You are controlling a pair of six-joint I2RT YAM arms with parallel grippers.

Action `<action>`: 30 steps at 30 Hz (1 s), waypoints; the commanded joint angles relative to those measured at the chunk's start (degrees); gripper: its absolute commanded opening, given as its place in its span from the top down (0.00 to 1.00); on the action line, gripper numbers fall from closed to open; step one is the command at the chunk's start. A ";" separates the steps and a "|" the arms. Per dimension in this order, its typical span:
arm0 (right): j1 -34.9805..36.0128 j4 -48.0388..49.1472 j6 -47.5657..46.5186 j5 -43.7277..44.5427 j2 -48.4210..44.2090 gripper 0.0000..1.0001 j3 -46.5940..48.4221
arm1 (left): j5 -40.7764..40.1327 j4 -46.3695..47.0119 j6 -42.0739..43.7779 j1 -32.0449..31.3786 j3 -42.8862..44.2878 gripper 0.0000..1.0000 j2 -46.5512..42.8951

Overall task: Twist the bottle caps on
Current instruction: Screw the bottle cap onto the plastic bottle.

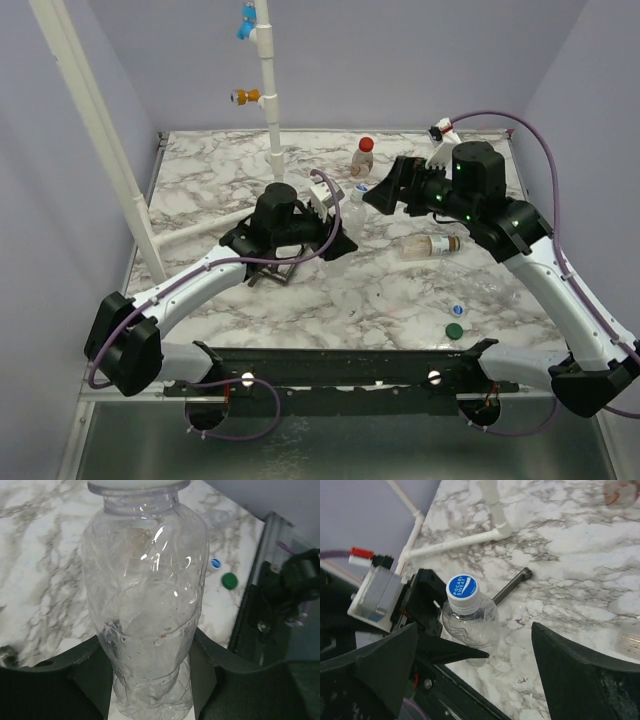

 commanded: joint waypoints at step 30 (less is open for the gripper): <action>0.25 25.20 1.87 -36.36 -6.51 0.50 -13.36 | 37.79 17.07 -17.01 3.17 -6.98 1.00 -5.87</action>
